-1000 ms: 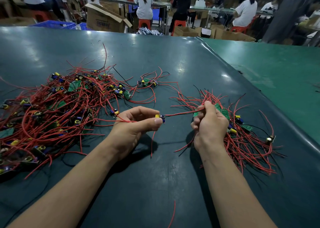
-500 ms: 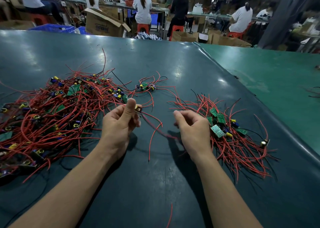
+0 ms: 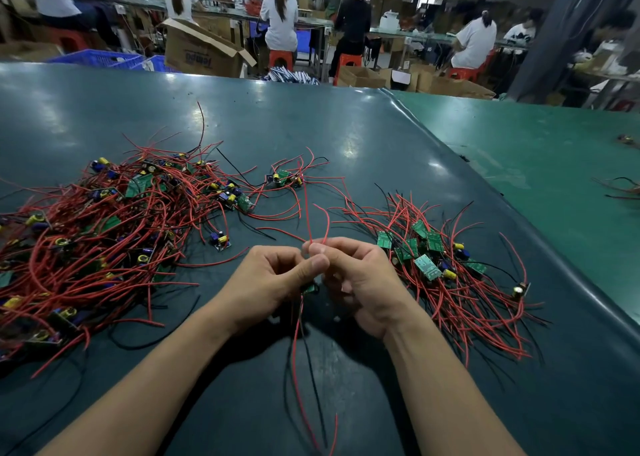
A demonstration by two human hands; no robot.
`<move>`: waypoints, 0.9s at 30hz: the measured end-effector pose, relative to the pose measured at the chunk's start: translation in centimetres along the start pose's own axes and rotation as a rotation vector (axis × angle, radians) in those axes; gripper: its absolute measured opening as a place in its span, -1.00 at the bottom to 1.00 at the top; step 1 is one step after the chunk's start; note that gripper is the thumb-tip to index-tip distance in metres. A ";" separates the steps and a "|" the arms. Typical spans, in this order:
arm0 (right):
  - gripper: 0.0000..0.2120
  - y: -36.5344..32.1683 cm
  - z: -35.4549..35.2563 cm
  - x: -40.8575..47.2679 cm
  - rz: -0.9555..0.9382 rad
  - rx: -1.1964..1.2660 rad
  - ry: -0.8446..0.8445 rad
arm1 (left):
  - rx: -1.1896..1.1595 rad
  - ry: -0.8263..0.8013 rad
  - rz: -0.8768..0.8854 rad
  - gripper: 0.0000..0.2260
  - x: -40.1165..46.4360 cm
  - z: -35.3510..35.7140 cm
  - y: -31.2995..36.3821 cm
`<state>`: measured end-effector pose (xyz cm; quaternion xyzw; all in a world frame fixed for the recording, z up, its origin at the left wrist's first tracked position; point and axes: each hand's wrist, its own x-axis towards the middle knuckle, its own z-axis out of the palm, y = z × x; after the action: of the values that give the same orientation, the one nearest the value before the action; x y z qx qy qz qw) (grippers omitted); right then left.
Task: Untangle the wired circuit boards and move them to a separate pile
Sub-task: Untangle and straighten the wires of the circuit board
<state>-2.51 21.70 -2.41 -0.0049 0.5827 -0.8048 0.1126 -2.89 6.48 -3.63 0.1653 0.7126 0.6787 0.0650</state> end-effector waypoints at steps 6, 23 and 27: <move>-0.84 0.1 -0.1 0.2 0.028 0.118 -0.018 | -0.142 -0.025 -0.009 -0.80 0.0 0.0 0.3; -0.84 0.5 0.3 0.8 -0.184 0.165 0.288 | -0.149 -0.070 -0.096 -0.72 0.2 -0.7 0.2; -0.76 0.8 -0.4 1.4 -0.273 0.180 0.396 | -0.116 -0.106 -0.101 -0.75 0.0 -0.6 0.4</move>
<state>-3.78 21.57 -3.46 0.0842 0.5133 -0.8465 -0.1134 -3.03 5.92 -3.24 0.1608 0.6753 0.7048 0.1462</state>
